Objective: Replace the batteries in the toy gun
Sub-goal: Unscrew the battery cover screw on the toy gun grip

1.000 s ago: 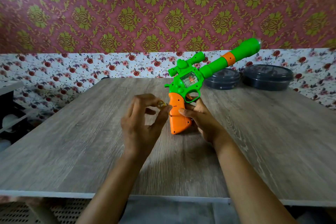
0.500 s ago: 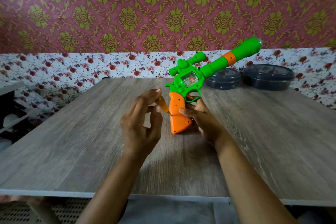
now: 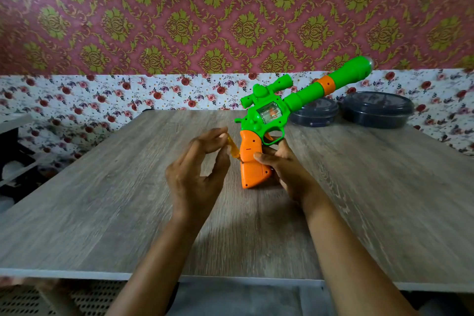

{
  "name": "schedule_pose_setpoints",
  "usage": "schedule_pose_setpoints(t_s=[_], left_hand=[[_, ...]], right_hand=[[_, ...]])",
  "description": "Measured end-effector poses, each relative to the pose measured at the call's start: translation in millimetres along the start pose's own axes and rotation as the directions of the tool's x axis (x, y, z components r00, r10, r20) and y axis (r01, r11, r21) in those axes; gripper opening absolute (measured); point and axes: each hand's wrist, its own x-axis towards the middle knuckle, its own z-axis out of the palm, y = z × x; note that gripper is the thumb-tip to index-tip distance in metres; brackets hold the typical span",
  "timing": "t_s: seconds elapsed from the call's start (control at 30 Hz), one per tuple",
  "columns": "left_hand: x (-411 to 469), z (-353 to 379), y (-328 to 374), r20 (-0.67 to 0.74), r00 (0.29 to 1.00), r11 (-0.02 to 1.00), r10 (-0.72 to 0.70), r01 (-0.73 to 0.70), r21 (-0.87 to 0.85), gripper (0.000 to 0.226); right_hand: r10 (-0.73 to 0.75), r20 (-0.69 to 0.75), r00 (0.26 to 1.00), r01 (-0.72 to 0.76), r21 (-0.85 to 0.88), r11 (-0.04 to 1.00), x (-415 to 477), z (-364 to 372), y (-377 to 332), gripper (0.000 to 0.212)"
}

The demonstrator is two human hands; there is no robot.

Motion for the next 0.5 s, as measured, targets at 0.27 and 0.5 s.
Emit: schedule_pose_setpoints(t_s=[0.27,0.5], left_hand=[[1.3,0.3,-0.1,-0.018,1.0,1.0,0.007,-0.007,-0.001,0.02],[-2.5,1.6,3.5,0.167,0.986,0.986,0.012,0.016,-0.165,0.016]], right_hand=[[-0.018,0.028,0.999,0.018,0.002,1.0,1.3,-2.8,3.0,0.055],[-0.02,0.025,0.999,0.019,0.023,1.0,2.4,-3.9,5.1,0.054]])
